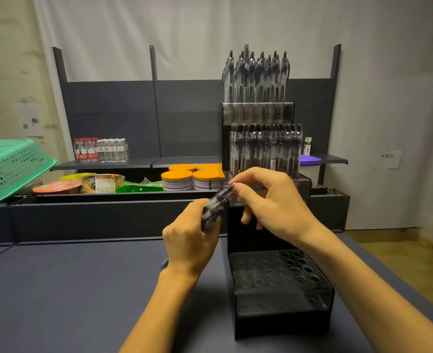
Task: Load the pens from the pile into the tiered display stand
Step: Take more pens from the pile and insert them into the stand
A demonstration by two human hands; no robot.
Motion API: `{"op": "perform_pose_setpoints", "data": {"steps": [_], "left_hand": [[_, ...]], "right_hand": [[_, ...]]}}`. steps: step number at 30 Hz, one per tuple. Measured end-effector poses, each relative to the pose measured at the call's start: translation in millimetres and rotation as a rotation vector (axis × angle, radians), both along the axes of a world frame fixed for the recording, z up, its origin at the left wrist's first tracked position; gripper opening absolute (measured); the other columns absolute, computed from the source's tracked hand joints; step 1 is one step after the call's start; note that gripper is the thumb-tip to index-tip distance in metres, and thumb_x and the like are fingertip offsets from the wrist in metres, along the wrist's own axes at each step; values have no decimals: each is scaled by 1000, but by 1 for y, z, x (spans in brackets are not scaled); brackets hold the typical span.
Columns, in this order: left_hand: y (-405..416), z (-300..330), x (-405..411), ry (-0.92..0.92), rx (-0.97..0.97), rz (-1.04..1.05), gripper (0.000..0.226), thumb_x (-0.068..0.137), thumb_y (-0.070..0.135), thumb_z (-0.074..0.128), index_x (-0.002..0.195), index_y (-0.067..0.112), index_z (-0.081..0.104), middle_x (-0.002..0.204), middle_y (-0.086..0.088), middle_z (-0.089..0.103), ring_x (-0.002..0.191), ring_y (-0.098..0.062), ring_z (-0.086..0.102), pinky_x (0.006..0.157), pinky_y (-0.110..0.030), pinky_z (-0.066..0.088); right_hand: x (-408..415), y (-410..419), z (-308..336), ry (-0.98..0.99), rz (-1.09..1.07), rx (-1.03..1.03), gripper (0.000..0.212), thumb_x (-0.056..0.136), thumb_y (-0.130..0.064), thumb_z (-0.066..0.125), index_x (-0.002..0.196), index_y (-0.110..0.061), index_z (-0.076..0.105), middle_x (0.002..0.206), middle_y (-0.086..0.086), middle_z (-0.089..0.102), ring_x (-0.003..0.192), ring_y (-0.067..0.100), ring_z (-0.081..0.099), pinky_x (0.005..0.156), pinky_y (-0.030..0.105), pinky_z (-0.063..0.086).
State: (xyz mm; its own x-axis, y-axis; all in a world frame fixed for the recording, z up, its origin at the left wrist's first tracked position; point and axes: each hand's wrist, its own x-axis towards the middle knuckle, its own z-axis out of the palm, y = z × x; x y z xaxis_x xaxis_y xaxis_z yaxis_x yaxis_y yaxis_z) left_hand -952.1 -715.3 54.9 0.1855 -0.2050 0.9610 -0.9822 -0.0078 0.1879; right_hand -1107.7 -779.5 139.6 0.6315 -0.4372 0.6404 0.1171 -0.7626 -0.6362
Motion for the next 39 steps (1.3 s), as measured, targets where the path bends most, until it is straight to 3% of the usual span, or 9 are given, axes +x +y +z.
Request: {"op": "perform_pose_setpoints", "data": {"steps": [4,7,10,14,18,21,28,35,39], "left_hand": [[2,2,-3,18,22,36,23,82,27,65,98,11,67,74,0,68,55,-16,59,48,-13,32],[3,3,-3,61,34,86,17,79,15,73,94,10,66,65,0,63,47,-14,49,49,-6,19],[5,3,0,50,4,101,9,81,14,69,88,12,64,59,0,58,47,-7,35,48,-6,16],[3,1,-2,25,14,30,20,88,28,52,90,12,64,64,1,60,48,-9,41,43,-12,27],[0,-2,0,20,9,-6,11,88,24,54,95,18,59,69,1,62,50,-16,51,39,-29,44],[1,-3,3,20,2,-9,10,88,23,54,94,17,59,69,1,62,50,-15,52,39,-29,44],[1,-2,2,-37,-17,-48,10,89,26,53,98,21,52,73,-2,65,53,-16,56,41,-30,48],[0,-1,-1,-76,-34,-52,11,90,26,53,96,18,55,72,-2,64,51,-14,54,40,-25,45],[0,-1,-2,-74,-30,-44,14,90,26,53,94,15,59,71,-2,64,51,-14,54,42,-21,43]], "right_hand": [[3,1,0,-63,-5,10,10,97,-19,54,98,-13,61,79,0,62,53,18,66,39,23,46],[1,-2,8,-195,17,125,8,99,-20,49,94,-15,51,86,7,64,49,22,64,36,25,45],[-3,-7,19,-289,-14,171,12,101,-25,45,91,-18,44,93,11,65,47,22,63,34,24,44],[-6,-14,24,-351,-21,181,14,102,-25,43,90,-17,42,91,10,70,42,21,60,32,22,42],[-10,-18,34,-505,-76,157,15,103,-26,42,88,-22,40,77,9,67,38,19,56,31,20,38],[-14,-24,46,-592,-191,74,15,103,-29,42,88,-28,39,78,13,62,38,15,54,35,20,39],[-20,-33,66,-640,-345,-72,16,102,-33,44,87,-35,38,66,-4,53,40,13,55,37,22,42],[-15,-38,64,-544,-417,-138,15,101,-32,46,98,-18,44,63,-6,54,40,10,54,37,16,40],[-10,-36,67,-452,-453,-188,19,100,-34,48,100,-16,51,64,-7,55,50,14,58,46,24,47]]}}
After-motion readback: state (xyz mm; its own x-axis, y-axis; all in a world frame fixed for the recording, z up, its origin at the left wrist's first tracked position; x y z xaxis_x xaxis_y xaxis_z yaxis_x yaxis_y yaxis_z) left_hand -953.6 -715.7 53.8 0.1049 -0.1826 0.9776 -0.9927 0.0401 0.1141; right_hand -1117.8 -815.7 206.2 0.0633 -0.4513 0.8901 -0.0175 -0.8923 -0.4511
